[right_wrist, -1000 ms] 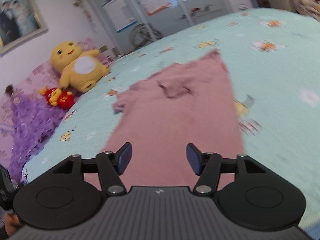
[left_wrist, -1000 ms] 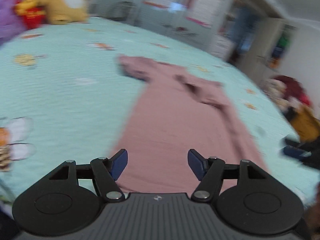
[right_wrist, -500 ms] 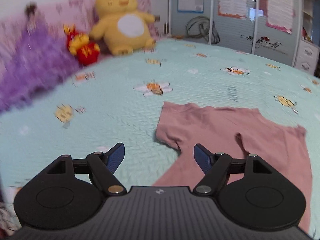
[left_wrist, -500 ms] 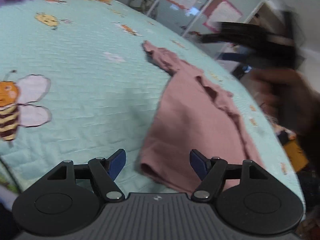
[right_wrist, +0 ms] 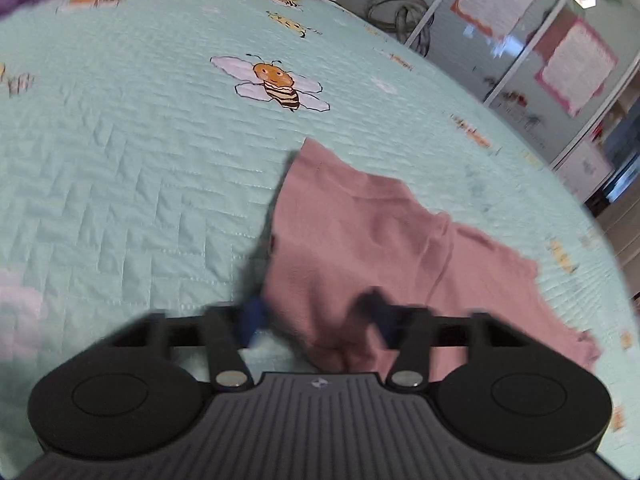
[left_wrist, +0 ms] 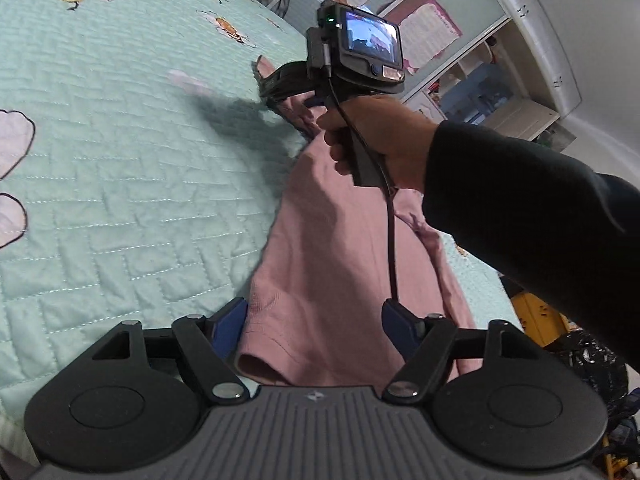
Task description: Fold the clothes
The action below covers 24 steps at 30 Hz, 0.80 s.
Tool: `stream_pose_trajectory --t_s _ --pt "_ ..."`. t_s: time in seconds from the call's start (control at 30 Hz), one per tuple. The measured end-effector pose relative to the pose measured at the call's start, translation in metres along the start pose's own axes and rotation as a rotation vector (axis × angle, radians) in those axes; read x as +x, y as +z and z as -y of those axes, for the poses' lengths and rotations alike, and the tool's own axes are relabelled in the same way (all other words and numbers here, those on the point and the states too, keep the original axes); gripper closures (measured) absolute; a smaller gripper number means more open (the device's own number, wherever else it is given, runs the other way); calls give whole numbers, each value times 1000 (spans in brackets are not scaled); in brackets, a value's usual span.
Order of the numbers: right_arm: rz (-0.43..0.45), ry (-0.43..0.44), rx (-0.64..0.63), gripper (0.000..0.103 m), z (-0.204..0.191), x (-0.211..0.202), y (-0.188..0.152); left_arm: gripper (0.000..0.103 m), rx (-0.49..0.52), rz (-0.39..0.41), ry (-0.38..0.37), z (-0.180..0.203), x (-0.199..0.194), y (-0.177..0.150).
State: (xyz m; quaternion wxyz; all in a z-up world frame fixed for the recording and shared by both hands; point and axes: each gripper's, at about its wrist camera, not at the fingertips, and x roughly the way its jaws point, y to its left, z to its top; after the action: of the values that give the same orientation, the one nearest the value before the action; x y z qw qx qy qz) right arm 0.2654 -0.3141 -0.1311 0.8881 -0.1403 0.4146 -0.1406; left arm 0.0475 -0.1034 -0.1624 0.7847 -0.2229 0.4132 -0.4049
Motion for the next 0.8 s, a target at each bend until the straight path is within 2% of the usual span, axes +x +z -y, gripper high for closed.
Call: stream_pose_trajectory --t_s 0.03,0.07,0.1,0.33,0.43,0.57,0.67,0.77,0.8 --pt "-9 8 27 89 4 2 3 58 -5 -19 -19 -1 3 0" --pt "-5 17 57 89 10 1 6 82 -4 -37 -30 -1 7 0" --pt "7 35 99 89 18 -3 9 91 4 -53 -33 0 10 0" --pt "52 213 465 91 110 -34 24 95 137 15 -17 30 4 -2" --pt "70 277 635 91 158 -45 24 95 267 77 -5 65 -3 1" --pt "163 347 861 91 233 -64 8 95 504 128 -30 131 -7 5" --pt "250 392 1087 91 301 -74 -31 94 654 100 -100 176 0 1" --pt "276 411 1280 91 356 -70 -97 94 739 -9 -146 205 26 -14" --pt "243 417 1331 91 364 -59 -122 94 765 -59 -140 211 38 -23"
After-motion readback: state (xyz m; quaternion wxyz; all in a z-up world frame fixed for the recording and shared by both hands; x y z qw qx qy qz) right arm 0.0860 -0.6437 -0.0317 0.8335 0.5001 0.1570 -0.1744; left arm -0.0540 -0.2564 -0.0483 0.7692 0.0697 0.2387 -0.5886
